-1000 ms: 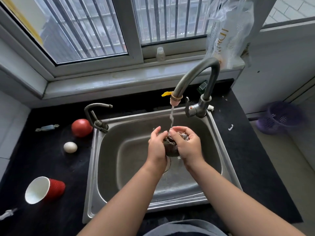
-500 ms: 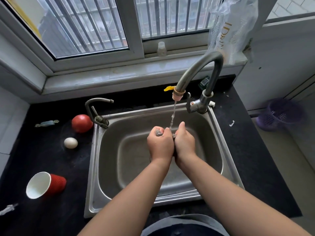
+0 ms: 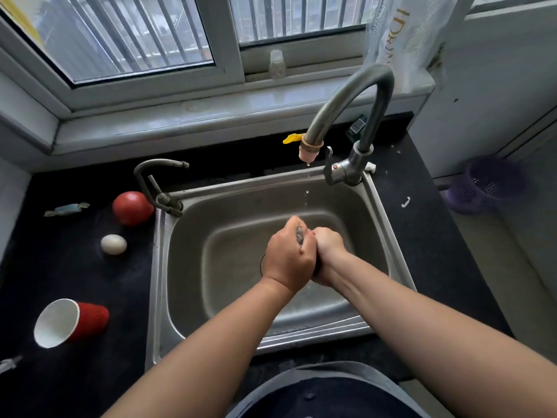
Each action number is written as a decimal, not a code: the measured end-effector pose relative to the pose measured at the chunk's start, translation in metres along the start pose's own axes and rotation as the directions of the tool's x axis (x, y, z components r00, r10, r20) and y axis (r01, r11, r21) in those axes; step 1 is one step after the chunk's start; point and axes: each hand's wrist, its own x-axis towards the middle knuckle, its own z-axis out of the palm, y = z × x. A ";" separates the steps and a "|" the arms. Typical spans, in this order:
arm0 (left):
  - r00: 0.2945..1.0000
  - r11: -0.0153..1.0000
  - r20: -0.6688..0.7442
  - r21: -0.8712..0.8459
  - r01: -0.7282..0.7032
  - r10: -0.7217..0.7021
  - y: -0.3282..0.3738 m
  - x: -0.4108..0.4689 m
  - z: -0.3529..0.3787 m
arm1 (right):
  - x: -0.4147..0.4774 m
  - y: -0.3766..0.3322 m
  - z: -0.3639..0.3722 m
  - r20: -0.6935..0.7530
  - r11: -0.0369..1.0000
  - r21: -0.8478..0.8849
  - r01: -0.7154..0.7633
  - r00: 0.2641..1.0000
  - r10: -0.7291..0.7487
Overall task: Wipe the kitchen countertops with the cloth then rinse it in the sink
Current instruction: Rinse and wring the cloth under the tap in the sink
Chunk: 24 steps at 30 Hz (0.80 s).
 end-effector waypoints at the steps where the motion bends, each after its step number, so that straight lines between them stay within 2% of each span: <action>1: 0.999 1.000 0.032 0.013 -0.021 0.021 -0.002 0.000 -0.001 | 0.003 0.000 -0.001 0.021 1.000 -0.007 -0.014 1.000 0.014; 4: 0.981 0.992 0.167 0.068 -0.107 0.095 -0.015 -0.004 -0.007 | 0.008 0.005 -0.002 0.045 0.992 -0.129 -0.003 0.999 0.009; 5: 0.978 0.993 0.194 0.079 -0.090 0.073 -0.021 -0.006 -0.009 | 0.009 0.006 -0.003 0.047 0.984 -0.176 0.016 0.999 -0.007; 6: 0.981 0.996 0.194 0.083 -0.024 0.007 -0.026 -0.007 -0.011 | 0.010 0.007 -0.004 0.087 0.983 -0.179 0.034 0.996 -0.018; 8: 0.959 0.968 0.137 0.042 0.246 -0.249 -0.034 -0.002 -0.012 | 0.011 0.006 -0.009 0.242 0.990 -0.131 0.052 0.970 -0.019; 10: 0.844 0.840 0.127 -0.099 0.533 -0.521 -0.039 0.008 -0.013 | 0.009 0.005 -0.017 0.377 0.951 -0.263 0.161 0.925 -0.053; 12: 0.722 0.685 0.223 -0.227 0.692 -0.655 -0.037 0.011 -0.018 | 0.009 0.005 -0.028 0.456 0.857 -0.403 0.322 0.882 -0.116; 13: 0.697 0.649 0.267 -0.254 0.717 -0.665 -0.036 0.012 -0.022 | 0.008 0.004 -0.032 0.464 0.807 -0.449 0.383 0.872 -0.156; 15: 0.733 0.704 0.317 -0.223 0.674 -0.602 -0.032 0.010 -0.031 | 0.005 0.000 -0.037 0.392 0.746 -0.494 0.447 0.880 -0.268; 19: 0.825 0.797 0.345 -0.265 0.543 -0.447 -0.027 0.010 -0.052 | 0.009 -0.012 -0.051 0.130 0.835 -0.349 0.425 0.905 -0.406; 22: 0.859 0.851 0.347 -0.238 0.469 -0.376 -0.024 0.009 -0.065 | 0.007 -0.013 -0.060 0.097 0.877 -0.185 0.443 0.897 -0.432; 24: 0.861 0.866 0.387 -0.240 0.439 -0.329 -0.022 0.006 -0.068 | 0.006 -0.010 -0.062 0.101 0.872 -0.143 0.467 0.884 -0.457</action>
